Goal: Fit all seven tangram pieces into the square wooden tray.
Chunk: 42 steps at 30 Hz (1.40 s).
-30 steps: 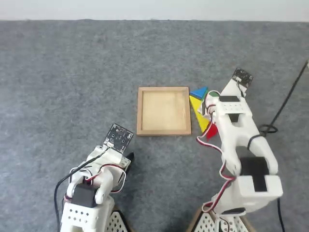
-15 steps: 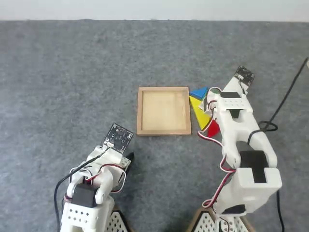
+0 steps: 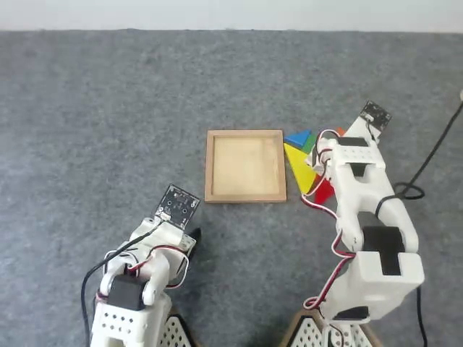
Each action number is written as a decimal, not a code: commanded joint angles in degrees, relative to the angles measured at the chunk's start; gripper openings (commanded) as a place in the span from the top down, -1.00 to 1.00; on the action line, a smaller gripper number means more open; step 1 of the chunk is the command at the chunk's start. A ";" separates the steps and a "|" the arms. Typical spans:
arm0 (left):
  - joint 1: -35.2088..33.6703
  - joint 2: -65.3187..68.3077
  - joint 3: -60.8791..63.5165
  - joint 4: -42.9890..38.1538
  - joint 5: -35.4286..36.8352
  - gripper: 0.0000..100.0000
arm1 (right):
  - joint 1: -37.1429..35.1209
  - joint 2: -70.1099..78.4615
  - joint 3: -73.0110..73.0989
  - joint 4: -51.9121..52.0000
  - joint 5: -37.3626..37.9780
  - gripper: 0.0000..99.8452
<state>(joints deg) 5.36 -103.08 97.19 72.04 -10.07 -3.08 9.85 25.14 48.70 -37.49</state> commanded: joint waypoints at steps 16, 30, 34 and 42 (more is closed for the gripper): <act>0.35 -1.14 -0.75 0.35 0.44 0.63 | -5.93 -20.26 -4.31 9.10 11.25 0.71; 0.35 -1.14 -0.75 0.35 0.44 0.63 | -1.63 -18.15 7.12 0.13 10.90 0.50; 0.35 -1.14 -0.75 0.35 0.44 0.63 | -1.54 -12.79 6.95 -3.74 10.90 0.38; 0.35 -1.14 -0.75 0.35 0.44 0.63 | 0.75 -1.19 0.00 -3.03 10.90 0.38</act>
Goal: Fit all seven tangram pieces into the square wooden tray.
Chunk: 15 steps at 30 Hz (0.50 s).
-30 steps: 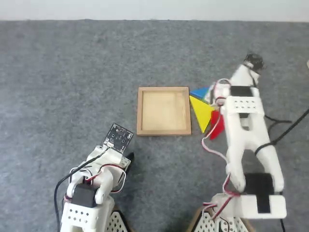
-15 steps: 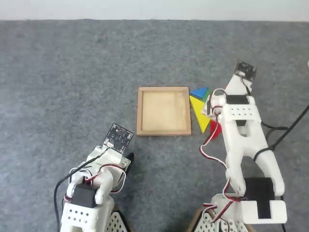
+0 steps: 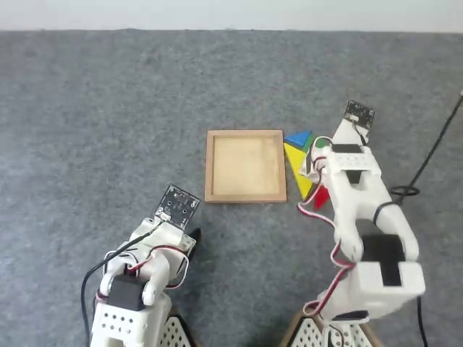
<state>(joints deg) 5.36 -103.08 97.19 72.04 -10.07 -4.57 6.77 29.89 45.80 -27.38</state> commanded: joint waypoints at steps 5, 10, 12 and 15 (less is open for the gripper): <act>0.35 -1.14 -0.75 0.35 0.44 0.63 | 4.44 6.46 -10.20 3.65 0.79 0.45; 0.35 -1.14 -0.75 0.35 0.44 0.63 | 4.44 6.90 -10.81 5.93 0.70 0.76; 0.35 -1.14 -0.75 0.35 0.44 0.63 | 4.62 6.90 -10.81 6.02 0.70 0.75; 0.35 -1.14 -0.75 0.35 0.44 0.63 | 4.70 6.73 -11.34 7.78 0.70 0.75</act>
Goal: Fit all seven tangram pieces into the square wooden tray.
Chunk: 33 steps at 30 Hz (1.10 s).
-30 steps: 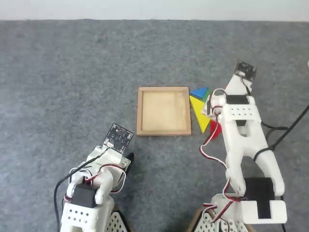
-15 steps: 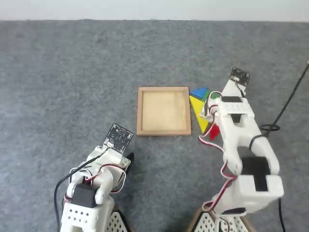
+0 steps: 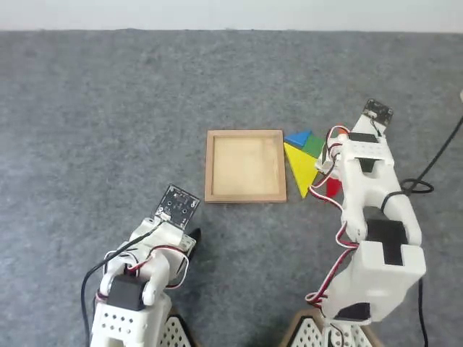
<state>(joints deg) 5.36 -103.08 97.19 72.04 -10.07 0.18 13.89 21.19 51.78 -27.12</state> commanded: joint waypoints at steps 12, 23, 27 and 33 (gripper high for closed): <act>0.35 -1.14 -0.75 0.35 0.44 0.63 | 0.04 -18.51 -1.32 9.19 0.79 0.75; 0.35 -1.14 -0.75 0.35 0.44 0.63 | 0.48 -8.48 -2.20 -1.10 0.53 0.42; 0.35 -1.14 -0.75 0.35 0.44 0.63 | 1.36 -2.95 -5.45 0.13 0.53 0.38; 0.35 -1.14 -0.75 0.35 0.44 0.63 | 1.45 4.18 -12.04 0.40 0.53 0.38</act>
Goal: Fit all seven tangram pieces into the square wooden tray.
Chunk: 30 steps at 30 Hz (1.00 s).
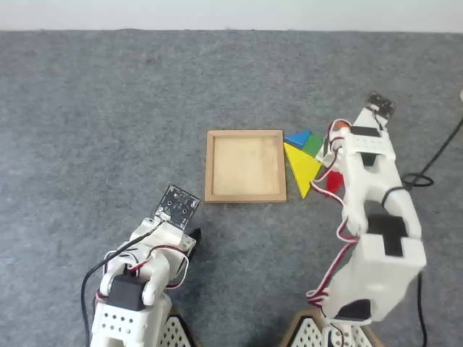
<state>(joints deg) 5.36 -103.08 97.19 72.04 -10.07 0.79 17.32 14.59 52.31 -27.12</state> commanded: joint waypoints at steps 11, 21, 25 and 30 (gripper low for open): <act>0.35 -1.14 -0.75 0.35 0.44 0.63 | 2.95 7.78 -13.71 -0.13 -2.64 0.38; 0.35 -1.14 -0.75 0.35 0.44 0.63 | 3.38 7.78 -15.03 -0.57 -2.73 0.38; 0.35 -1.14 -0.75 0.35 0.44 0.63 | 5.67 8.22 -16.79 -0.57 -2.81 0.38; 0.35 -1.14 -0.75 0.35 0.44 0.63 | 7.52 8.31 -17.05 -2.42 -5.27 0.38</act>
<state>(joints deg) 5.36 -103.08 97.19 72.04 -10.07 6.68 26.46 0.88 51.78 -31.08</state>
